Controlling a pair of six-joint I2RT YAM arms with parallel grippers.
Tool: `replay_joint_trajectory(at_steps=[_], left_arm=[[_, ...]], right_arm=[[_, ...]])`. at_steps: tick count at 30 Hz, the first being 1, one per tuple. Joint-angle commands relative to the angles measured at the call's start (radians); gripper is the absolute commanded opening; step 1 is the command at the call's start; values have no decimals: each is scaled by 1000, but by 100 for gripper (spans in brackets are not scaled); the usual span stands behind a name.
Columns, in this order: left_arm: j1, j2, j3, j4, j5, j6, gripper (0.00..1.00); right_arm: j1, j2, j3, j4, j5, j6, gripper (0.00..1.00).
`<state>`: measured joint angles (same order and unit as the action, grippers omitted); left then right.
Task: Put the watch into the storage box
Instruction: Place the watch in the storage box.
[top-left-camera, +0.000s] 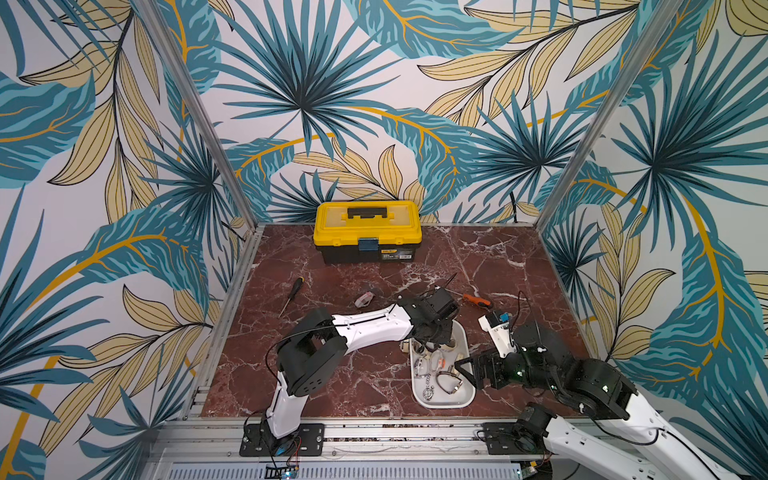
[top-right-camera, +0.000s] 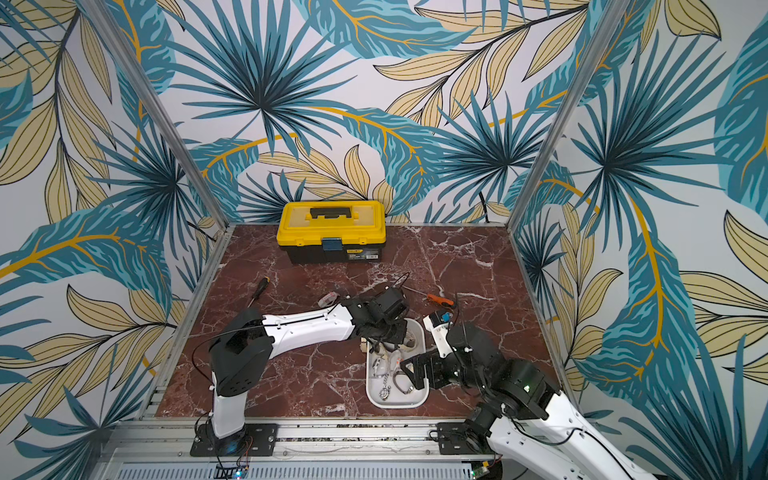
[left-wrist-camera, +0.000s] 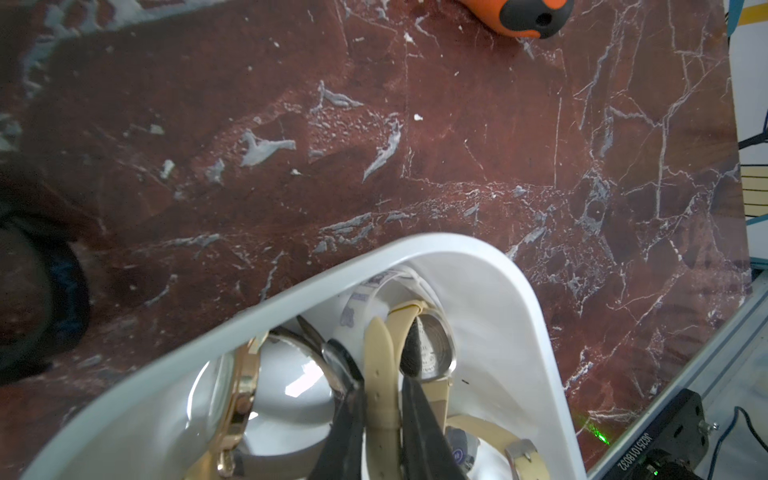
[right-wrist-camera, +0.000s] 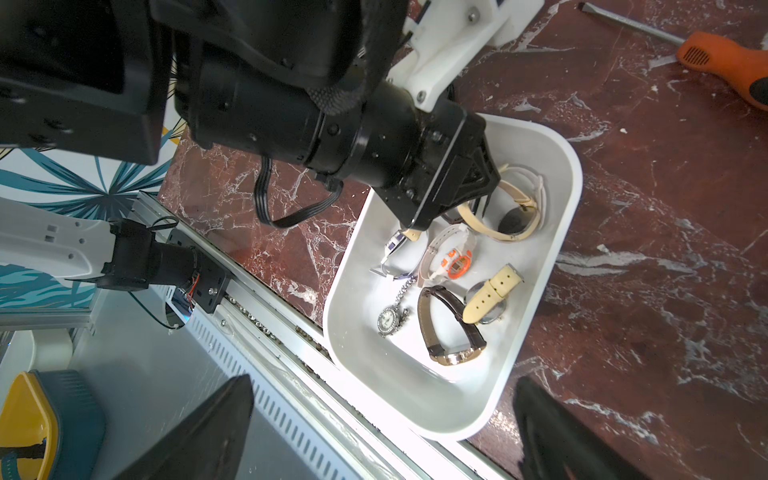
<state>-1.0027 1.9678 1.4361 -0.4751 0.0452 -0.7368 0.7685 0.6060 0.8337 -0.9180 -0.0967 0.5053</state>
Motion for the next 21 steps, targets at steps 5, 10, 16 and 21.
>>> replay_joint_trajectory(at_steps=[5, 10, 16, 21], left_arm=[[-7, -45, -45, 32, 7, -10, 21], [-7, -96, -55, 16, -25, -13, 35], [-7, -158, -88, 12, -60, -22, 45], [-7, -193, -104, 17, -76, -25, 46]], right_arm=[[5, 3, -16, -2, 15, 7, 100], [5, 3, -17, -3, 17, 7, 100], [5, 0, -20, -1, 19, 9, 100], [5, 0, -21, 1, 22, 11, 100]])
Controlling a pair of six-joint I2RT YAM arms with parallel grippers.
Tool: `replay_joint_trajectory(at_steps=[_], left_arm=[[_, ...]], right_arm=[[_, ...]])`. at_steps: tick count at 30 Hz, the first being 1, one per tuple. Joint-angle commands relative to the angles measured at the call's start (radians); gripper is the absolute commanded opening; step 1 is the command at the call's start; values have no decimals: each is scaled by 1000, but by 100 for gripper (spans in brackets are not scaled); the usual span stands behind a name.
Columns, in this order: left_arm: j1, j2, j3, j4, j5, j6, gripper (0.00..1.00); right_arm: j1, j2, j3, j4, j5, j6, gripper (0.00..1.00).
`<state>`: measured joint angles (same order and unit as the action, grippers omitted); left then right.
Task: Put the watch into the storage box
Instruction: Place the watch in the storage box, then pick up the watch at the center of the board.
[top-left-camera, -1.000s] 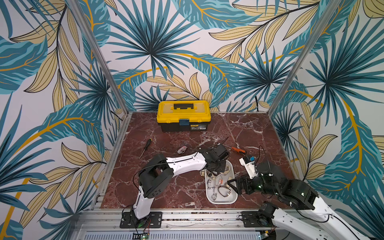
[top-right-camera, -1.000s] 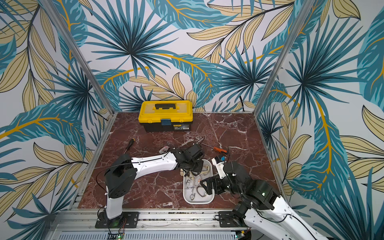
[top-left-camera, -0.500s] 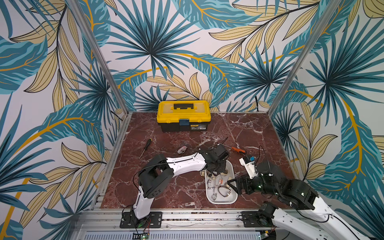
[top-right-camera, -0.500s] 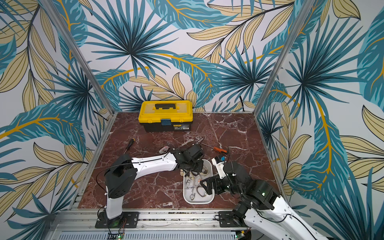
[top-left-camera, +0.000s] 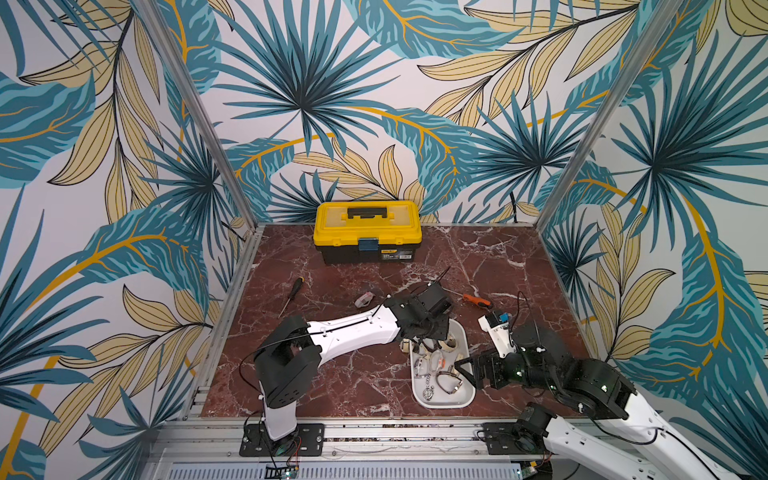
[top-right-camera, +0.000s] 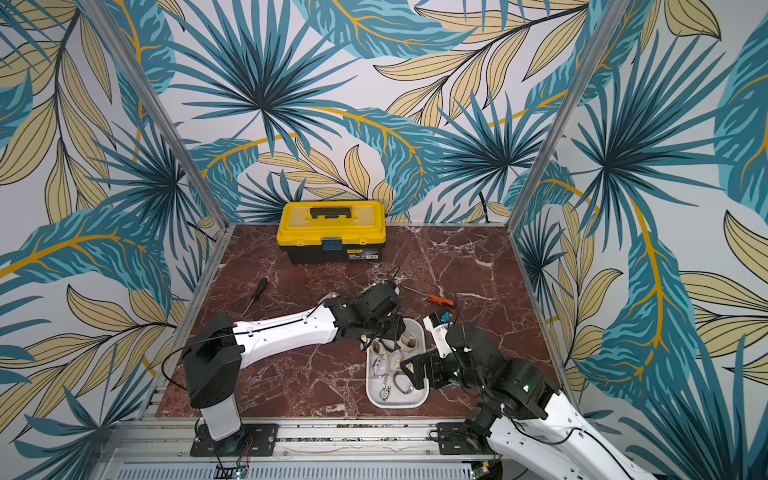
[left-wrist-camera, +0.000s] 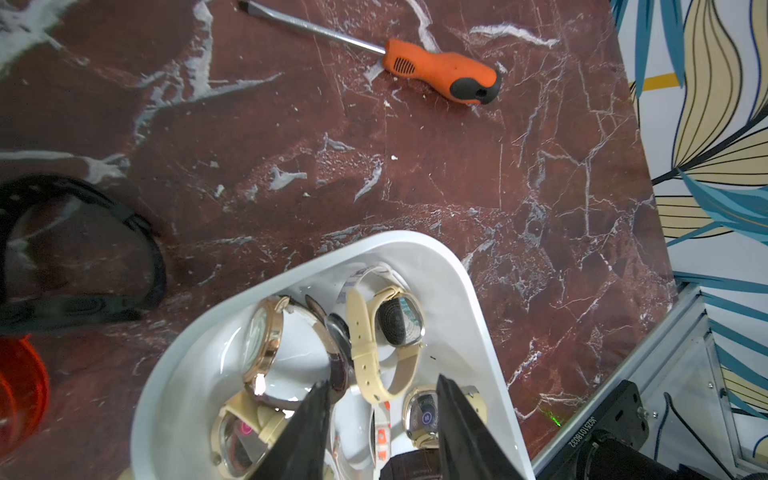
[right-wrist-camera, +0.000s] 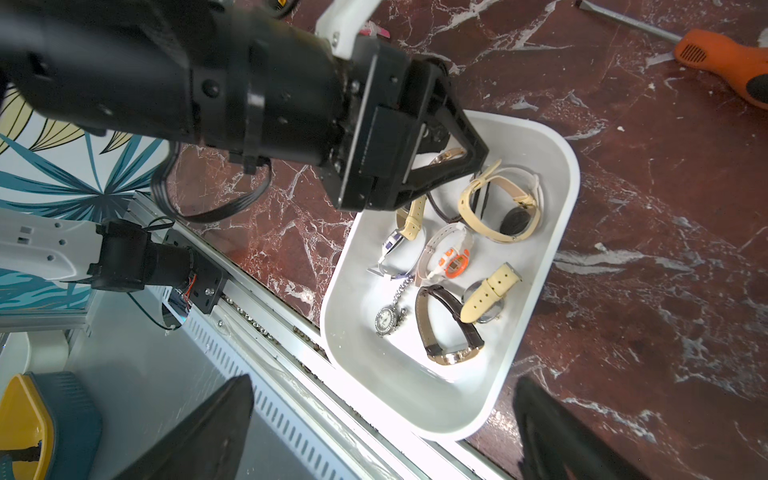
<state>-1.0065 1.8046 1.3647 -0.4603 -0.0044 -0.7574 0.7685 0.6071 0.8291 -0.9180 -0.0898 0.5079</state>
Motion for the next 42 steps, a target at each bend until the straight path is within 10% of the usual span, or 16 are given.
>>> replay_joint_trajectory(at_steps=[1, 8, 12, 25, 38, 42], left_arm=[[-2, -43, -40, 11, -25, -5, 46], [0, -264, -183, 137, -44, 89, 47], [0, -471, -292, 128, -104, 180, 65], [-5, -1077, -418, -321, -283, 203, 91], [-5, -1227, -437, -488, -332, 164, 93], [-6, -1241, -443, -488, -336, 170, 94]], right_arm=[[5, -1, -15, -1, 15, 9, 100], [4, 5, -35, 33, -1, 16, 100], [5, 57, -59, 120, -14, 46, 100], [15, 644, 230, 321, -164, 64, 100], [65, 1186, 676, 191, -169, -15, 88], [92, 1305, 803, 91, -116, -35, 70]])
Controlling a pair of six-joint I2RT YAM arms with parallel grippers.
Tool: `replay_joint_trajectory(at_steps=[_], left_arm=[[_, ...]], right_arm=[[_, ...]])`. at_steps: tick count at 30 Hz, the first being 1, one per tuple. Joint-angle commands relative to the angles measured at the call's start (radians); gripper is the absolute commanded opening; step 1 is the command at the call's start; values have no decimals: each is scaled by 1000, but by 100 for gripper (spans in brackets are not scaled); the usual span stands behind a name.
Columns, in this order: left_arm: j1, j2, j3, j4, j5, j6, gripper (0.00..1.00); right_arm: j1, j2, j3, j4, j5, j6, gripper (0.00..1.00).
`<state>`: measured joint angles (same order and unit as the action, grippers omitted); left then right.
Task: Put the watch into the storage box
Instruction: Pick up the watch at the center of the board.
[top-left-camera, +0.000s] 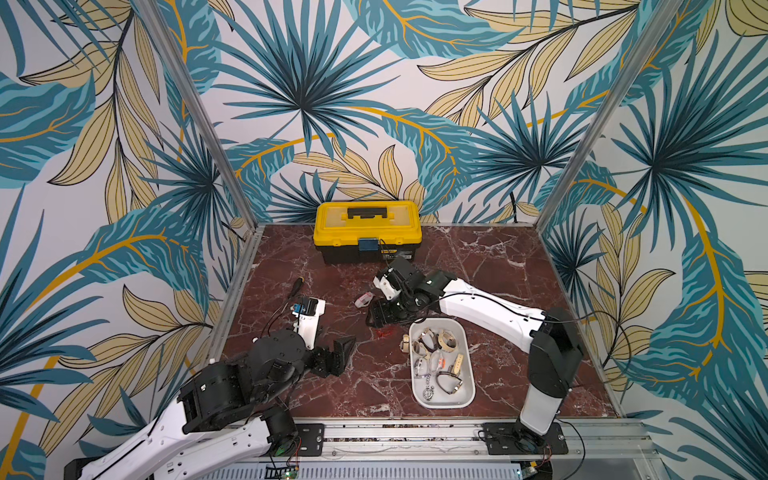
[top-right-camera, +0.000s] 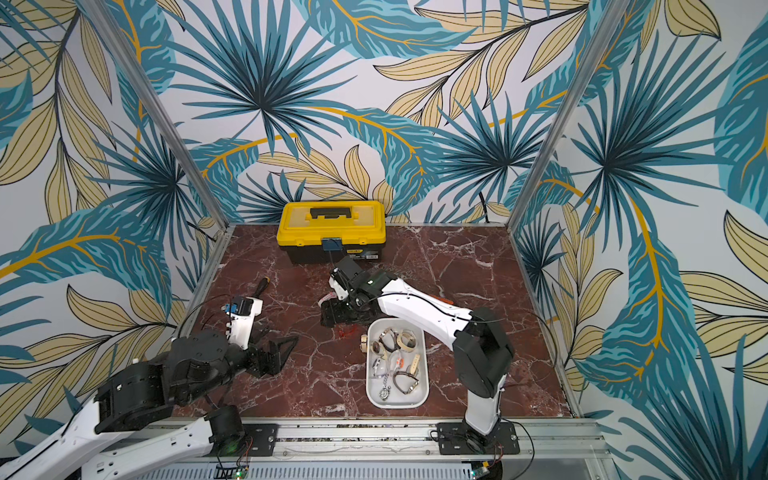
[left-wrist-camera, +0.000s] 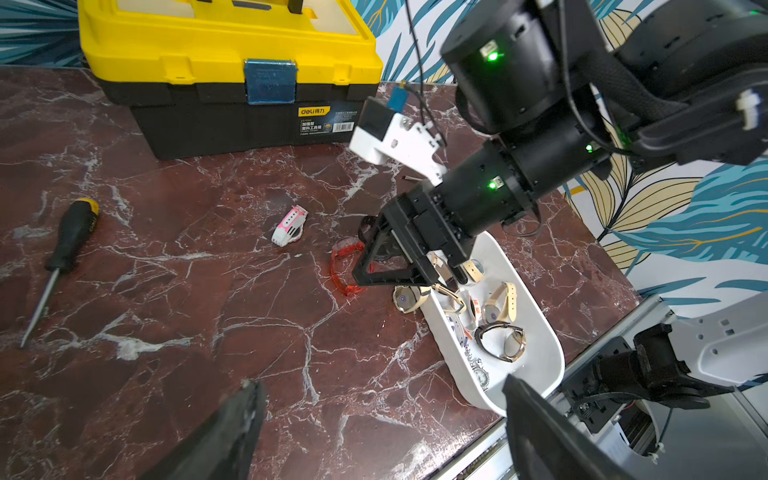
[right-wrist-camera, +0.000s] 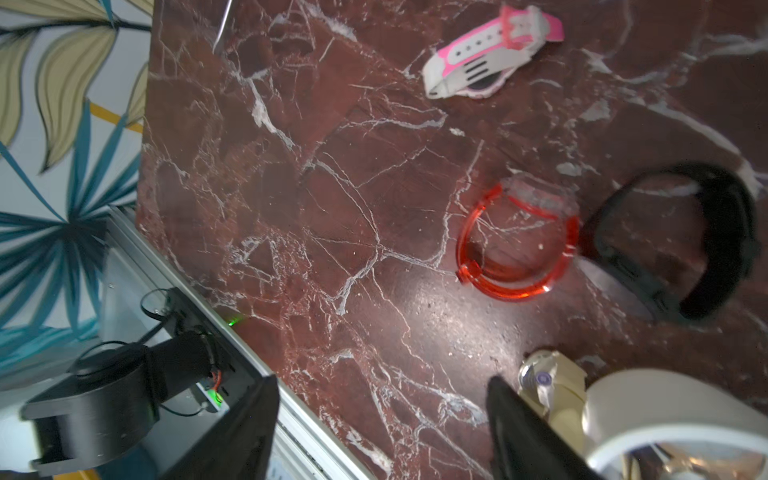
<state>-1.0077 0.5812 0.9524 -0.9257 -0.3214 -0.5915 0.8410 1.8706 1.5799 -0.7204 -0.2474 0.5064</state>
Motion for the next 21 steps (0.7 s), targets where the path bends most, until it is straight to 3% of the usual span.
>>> replay_joint_trajectory(at_steps=[1, 8, 21], left_arm=[[-5, -21, -33, -22, -21, 4, 94], [-4, -25, -46, -13, -21, -6, 94], [-4, -27, -63, 8, -18, -11, 94]], right_arm=[[27, 69, 77, -123, 50, -37, 66], [50, 215, 196, -209, 151, -18, 50], [49, 381, 329, -264, 293, -24, 40]])
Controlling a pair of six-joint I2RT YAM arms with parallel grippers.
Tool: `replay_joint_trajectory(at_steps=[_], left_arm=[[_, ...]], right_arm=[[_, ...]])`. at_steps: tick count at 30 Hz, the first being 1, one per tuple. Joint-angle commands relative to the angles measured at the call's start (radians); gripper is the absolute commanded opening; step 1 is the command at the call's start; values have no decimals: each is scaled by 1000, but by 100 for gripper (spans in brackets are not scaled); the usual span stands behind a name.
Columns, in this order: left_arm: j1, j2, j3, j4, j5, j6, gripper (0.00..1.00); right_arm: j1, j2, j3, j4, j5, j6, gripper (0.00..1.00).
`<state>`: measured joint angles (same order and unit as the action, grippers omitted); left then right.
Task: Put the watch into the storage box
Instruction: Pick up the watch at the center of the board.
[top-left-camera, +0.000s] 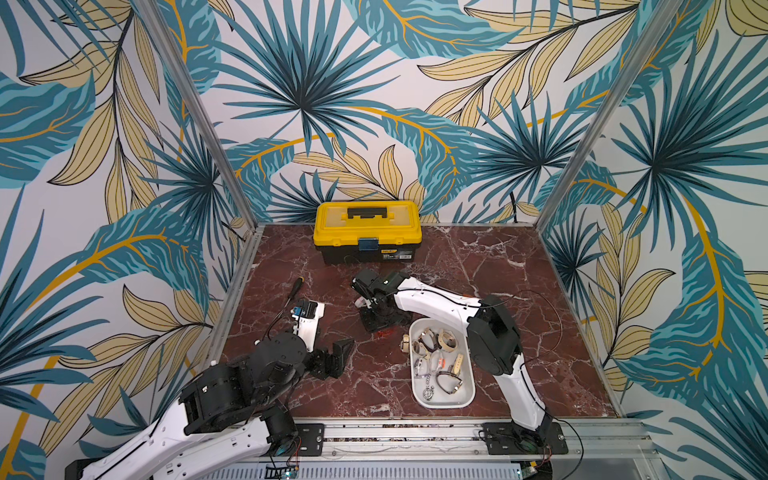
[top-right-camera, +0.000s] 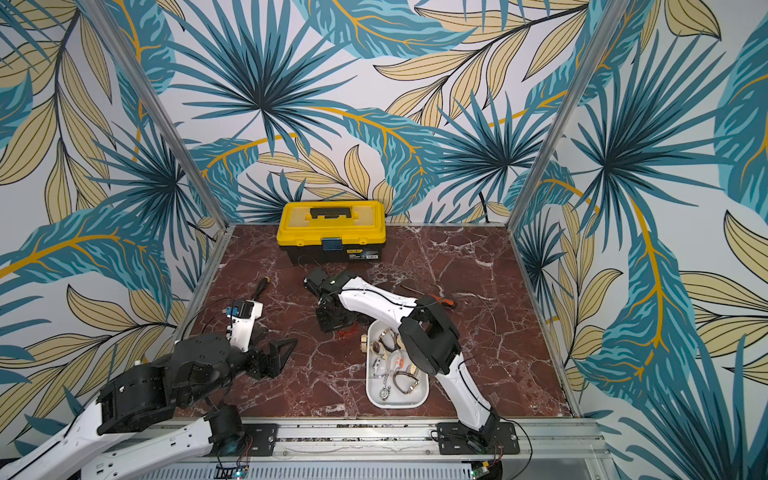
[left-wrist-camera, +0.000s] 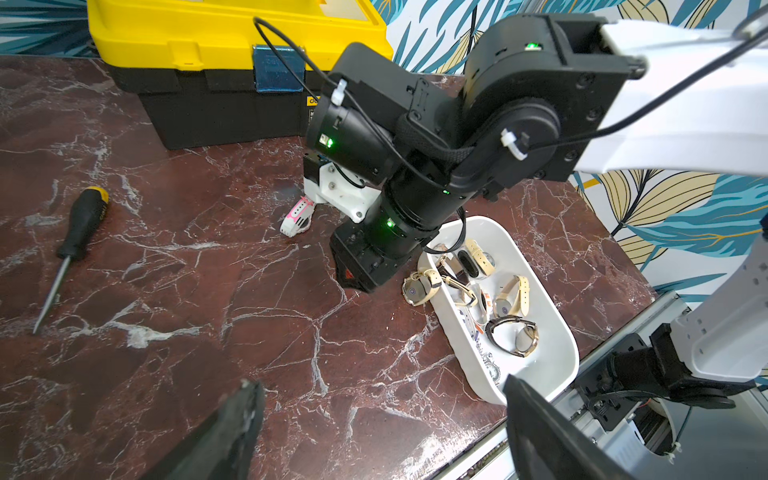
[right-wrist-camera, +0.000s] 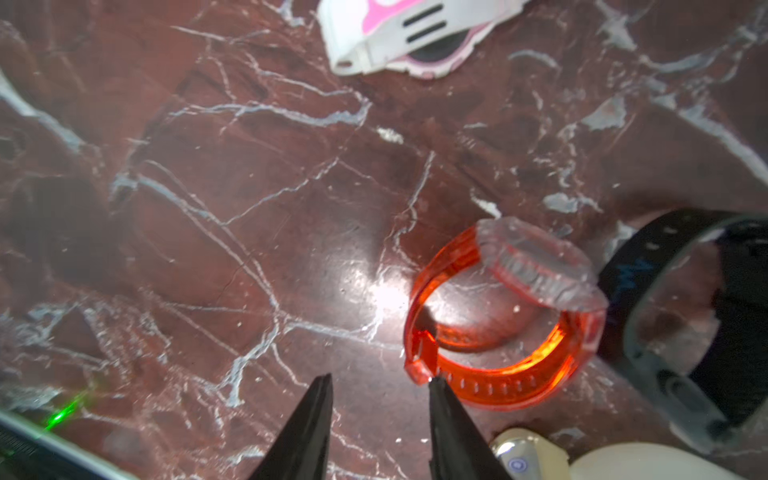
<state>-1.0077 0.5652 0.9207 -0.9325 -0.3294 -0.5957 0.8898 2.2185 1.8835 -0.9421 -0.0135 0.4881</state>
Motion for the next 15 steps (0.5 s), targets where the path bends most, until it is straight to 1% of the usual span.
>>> replay_joint_trajectory(at_steps=[1, 9, 15], left_arm=[[-5, -11, -34, 15, -10, -7, 94], [-5, -13, -34, 9, -13, -10, 94], [-5, -22, -38, 7, -29, -12, 94]], right_arm=[[2, 42, 34, -43, 63, -6, 40], [-3, 121, 108, -73, 109, -10, 38], [-9, 146, 128, -70, 135, -9, 31]])
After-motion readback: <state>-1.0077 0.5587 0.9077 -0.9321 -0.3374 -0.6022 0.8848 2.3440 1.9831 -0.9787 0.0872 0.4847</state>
